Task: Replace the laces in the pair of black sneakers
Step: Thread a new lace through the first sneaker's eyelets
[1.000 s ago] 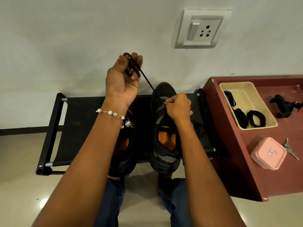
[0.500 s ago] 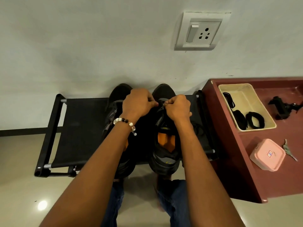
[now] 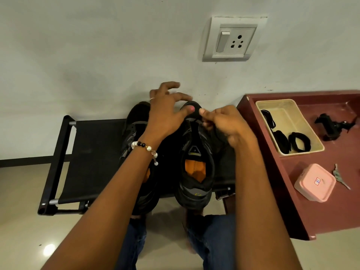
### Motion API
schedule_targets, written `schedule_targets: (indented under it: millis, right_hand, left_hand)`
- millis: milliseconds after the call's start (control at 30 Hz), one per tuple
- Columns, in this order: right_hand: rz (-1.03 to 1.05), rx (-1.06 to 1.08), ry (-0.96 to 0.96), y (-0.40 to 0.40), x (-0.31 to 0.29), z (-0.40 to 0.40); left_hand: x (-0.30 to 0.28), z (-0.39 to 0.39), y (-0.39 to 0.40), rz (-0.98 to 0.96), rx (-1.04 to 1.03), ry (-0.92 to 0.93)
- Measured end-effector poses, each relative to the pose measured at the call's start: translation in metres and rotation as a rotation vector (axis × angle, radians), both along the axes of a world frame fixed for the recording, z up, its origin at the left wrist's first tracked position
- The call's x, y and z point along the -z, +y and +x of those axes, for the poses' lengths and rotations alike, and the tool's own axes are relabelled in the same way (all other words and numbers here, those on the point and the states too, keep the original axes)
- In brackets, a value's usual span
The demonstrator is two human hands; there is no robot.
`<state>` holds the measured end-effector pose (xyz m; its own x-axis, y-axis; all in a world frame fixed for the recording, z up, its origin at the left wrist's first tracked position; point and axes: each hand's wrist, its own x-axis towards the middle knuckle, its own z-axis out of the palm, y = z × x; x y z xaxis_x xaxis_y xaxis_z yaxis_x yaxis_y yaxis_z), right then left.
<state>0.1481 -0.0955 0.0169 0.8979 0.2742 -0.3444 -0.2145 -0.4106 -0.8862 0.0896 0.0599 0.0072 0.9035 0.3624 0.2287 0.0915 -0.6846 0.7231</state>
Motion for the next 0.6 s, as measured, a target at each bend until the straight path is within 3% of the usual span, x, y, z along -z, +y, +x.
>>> schedule_targets:
  millis: [100,200,367,467,533,600]
  right_hand:
    - [0.151,-0.123,-0.04,-0.012,-0.022,-0.005]
    - [0.159,-0.147,-0.13,-0.023,-0.028,-0.004]
    - [-0.007,0.03,-0.197,-0.05,-0.008,0.012]
    - [-0.087,0.081,-0.241,-0.061,0.0,0.018]
    - [-0.089,0.029,-0.253,-0.057,-0.003,0.016]
    - [-0.073,-0.059,-0.261,-0.045,-0.01,0.008]
  left_hand:
    - [0.003,0.004,-0.017,0.049,0.195,0.028]
    - [0.005,0.005,-0.023,-0.049,0.21,0.044]
    - [0.008,0.001,-0.006,-0.38,-0.184,0.035]
    - [0.017,0.0,0.007,-0.221,-0.293,0.082]
    - [0.014,0.002,0.005,-0.047,-0.168,0.109]
    - [0.004,0.004,-0.009,0.007,0.049,0.066]
